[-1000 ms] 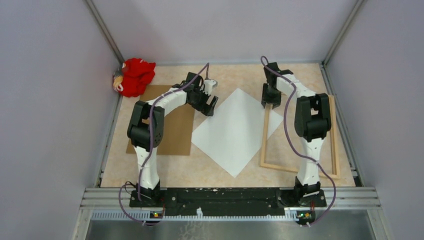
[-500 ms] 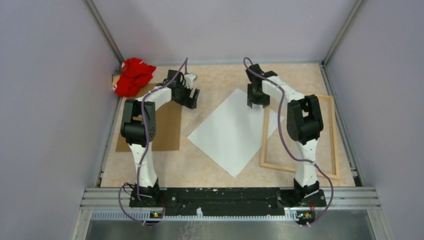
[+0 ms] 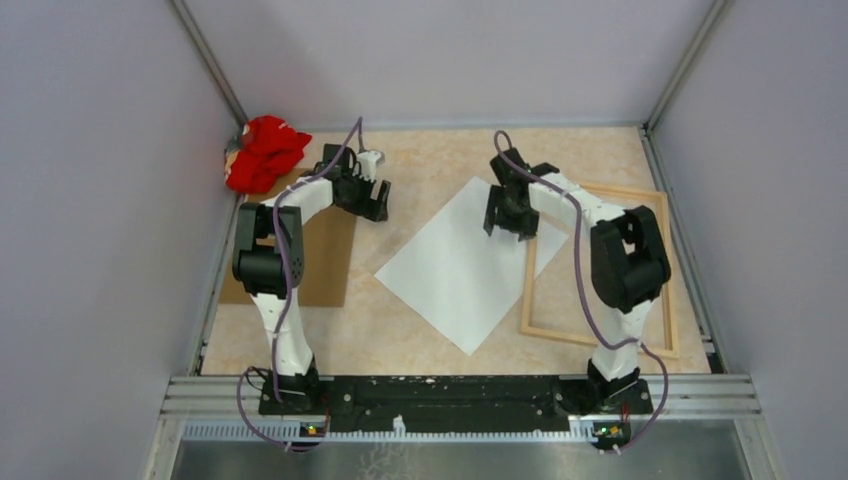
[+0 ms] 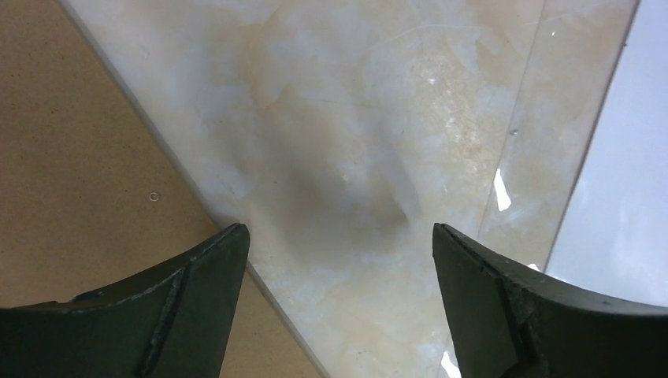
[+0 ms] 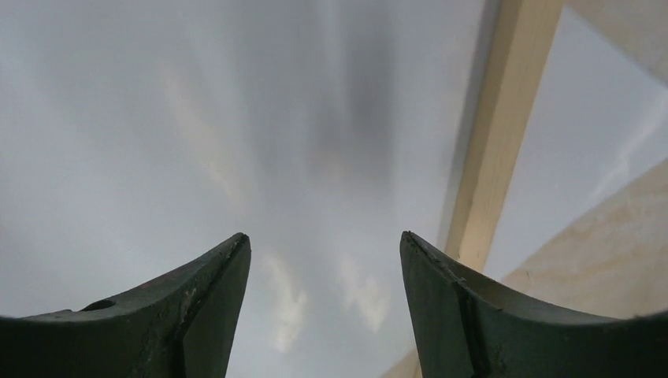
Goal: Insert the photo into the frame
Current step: Place the photo frame at the center of the board, then move the photo frame item to the center of the board.
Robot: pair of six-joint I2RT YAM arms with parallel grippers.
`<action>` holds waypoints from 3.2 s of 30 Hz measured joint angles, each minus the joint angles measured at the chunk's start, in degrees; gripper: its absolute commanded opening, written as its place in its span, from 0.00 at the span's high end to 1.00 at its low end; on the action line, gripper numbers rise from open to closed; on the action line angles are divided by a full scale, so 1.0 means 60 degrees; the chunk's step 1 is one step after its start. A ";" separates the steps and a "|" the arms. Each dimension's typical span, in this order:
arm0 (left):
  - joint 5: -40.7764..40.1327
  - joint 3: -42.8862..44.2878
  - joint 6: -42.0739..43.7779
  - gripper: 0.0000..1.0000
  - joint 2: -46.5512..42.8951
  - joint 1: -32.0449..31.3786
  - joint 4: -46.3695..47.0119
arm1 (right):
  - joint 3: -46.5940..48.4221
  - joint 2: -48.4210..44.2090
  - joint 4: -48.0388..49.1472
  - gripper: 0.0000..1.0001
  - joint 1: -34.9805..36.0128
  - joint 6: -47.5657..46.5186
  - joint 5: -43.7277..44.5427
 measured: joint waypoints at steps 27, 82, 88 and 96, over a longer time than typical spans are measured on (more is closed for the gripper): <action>0.0259 0.0794 -0.0368 0.07 0.0466 -0.1242 -0.0546 | -0.5472 -0.2863 0.0488 0.28 0.1818 0.2277 -0.0506; 0.1847 -0.2404 0.0725 0.34 -0.1428 -0.0084 0.0423 | -0.0178 0.1137 -0.1122 0.27 0.2055 0.0036 -0.1075; 0.1934 -0.2597 0.0936 0.36 -0.1701 -0.0029 -0.0204 | -0.0004 0.1133 0.0525 0.26 0.1654 -0.0266 -0.1636; 0.2728 -0.2626 0.0889 0.36 -0.1894 -0.0135 -0.1654 | -0.0838 0.0656 0.1996 0.26 0.0714 -0.0244 -0.1989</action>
